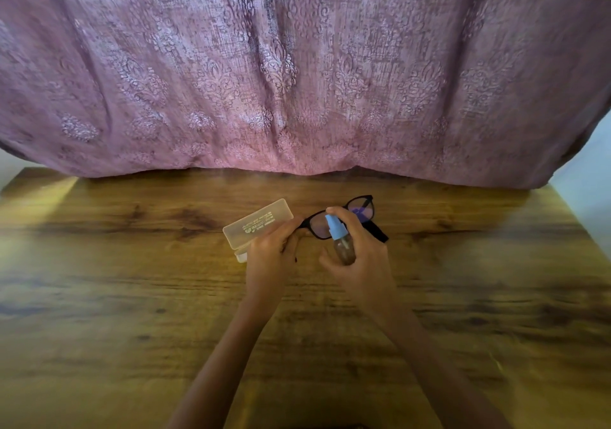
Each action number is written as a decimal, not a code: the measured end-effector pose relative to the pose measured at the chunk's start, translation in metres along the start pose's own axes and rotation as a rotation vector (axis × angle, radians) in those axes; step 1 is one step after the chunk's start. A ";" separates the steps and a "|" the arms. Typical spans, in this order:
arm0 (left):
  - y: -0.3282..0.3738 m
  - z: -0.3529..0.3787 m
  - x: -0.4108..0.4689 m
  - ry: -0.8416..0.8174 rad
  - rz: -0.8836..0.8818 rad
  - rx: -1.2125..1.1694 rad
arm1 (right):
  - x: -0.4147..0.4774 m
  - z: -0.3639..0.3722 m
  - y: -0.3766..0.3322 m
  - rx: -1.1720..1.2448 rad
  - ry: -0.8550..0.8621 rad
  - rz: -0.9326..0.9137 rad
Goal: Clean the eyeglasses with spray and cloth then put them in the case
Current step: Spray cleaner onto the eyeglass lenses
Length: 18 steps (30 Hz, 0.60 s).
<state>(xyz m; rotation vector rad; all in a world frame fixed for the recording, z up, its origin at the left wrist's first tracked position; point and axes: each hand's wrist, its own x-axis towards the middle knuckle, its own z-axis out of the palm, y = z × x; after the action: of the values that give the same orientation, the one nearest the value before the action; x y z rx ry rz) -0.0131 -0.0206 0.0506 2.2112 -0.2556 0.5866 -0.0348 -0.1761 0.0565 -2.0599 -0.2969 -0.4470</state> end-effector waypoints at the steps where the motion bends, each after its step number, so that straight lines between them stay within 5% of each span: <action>1: 0.001 0.000 0.000 0.000 0.003 0.001 | 0.001 -0.001 -0.001 -0.016 -0.014 -0.004; 18: -0.001 -0.001 -0.005 0.008 -0.049 -0.025 | 0.002 -0.003 -0.003 -0.187 -0.035 0.019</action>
<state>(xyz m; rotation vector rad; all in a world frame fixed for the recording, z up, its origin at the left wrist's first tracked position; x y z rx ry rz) -0.0174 -0.0197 0.0482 2.1840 -0.2031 0.5629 -0.0349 -0.1772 0.0609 -2.2525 -0.2653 -0.4414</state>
